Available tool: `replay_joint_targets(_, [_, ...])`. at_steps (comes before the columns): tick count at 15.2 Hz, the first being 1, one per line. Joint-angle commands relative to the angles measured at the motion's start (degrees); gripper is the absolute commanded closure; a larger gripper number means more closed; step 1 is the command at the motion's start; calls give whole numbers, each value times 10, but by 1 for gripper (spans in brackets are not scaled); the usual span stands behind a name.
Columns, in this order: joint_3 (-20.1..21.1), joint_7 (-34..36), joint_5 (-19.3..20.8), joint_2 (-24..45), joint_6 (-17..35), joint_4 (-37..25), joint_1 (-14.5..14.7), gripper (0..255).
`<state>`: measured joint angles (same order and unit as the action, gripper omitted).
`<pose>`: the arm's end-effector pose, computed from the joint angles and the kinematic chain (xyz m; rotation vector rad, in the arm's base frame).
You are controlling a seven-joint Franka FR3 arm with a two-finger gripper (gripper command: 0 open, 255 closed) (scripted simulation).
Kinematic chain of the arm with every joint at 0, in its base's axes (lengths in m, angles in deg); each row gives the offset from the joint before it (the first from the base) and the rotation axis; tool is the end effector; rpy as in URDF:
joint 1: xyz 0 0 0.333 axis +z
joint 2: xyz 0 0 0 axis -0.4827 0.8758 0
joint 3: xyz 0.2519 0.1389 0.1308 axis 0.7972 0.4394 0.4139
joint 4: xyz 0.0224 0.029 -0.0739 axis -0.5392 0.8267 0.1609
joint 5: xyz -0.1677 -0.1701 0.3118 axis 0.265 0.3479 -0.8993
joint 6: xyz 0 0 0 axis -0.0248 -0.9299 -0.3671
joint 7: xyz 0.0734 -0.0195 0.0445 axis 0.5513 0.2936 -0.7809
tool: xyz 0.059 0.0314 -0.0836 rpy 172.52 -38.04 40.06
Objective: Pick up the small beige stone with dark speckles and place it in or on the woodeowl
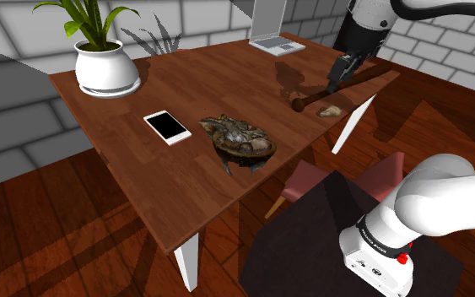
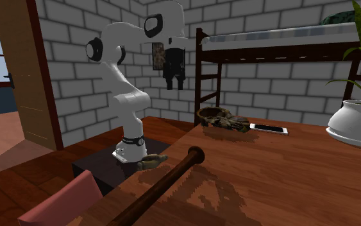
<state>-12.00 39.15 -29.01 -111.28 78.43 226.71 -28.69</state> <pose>0.3141 -0.0226 0.5869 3.0400 0.1480 0.1258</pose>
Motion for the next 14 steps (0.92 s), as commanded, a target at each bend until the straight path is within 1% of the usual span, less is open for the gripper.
replay_joint_targets(1, [0, 0, 0, 0, 0, 0, 0, 0])
replay_joint_targets(7, [-96, -109, 36, 11, 64, 43, -14, 0])
replay_joint_targets(14, [-214, -241, 64, 78, 145, 51, -20, 0])
